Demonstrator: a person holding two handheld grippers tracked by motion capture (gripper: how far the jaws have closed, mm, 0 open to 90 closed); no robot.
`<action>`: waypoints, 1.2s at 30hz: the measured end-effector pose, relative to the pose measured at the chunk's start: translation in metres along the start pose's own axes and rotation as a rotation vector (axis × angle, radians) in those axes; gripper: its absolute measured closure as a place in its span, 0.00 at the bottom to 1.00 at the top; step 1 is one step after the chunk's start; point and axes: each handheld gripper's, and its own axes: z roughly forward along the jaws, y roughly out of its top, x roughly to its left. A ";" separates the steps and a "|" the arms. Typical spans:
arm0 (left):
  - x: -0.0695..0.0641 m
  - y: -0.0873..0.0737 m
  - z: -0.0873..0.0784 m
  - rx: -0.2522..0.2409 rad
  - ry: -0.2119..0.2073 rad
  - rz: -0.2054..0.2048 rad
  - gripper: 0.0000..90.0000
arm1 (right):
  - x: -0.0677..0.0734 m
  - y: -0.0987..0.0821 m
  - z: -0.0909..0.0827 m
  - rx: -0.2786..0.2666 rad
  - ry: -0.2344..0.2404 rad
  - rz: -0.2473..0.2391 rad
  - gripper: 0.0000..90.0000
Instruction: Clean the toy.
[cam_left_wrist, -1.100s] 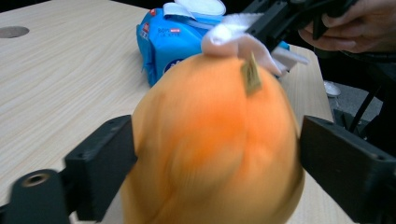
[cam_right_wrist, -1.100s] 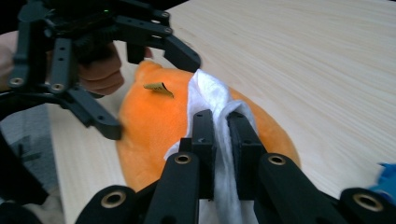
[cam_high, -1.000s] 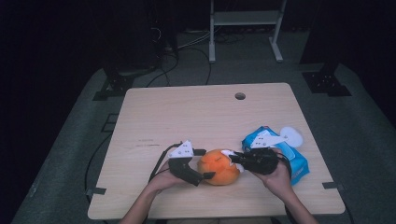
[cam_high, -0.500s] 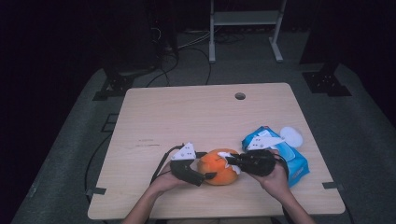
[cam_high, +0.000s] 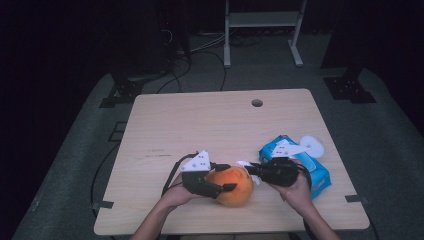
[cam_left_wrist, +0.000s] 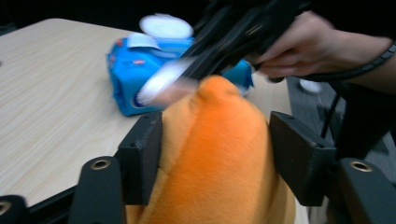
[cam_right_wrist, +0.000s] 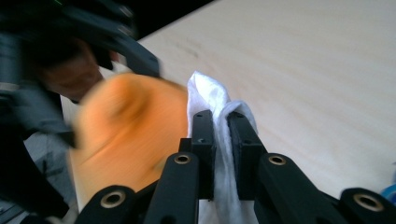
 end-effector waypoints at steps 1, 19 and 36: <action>-0.002 -0.001 0.004 0.034 0.032 0.013 0.41 | -0.002 -0.003 0.006 0.014 0.010 0.015 0.91; 0.008 -0.008 0.006 0.012 0.031 -0.052 0.23 | 0.015 0.000 -0.002 -0.006 0.025 -0.019 0.91; 0.013 -0.011 0.006 0.006 0.032 -0.057 0.16 | 0.032 0.008 -0.006 -0.015 0.010 -0.104 0.91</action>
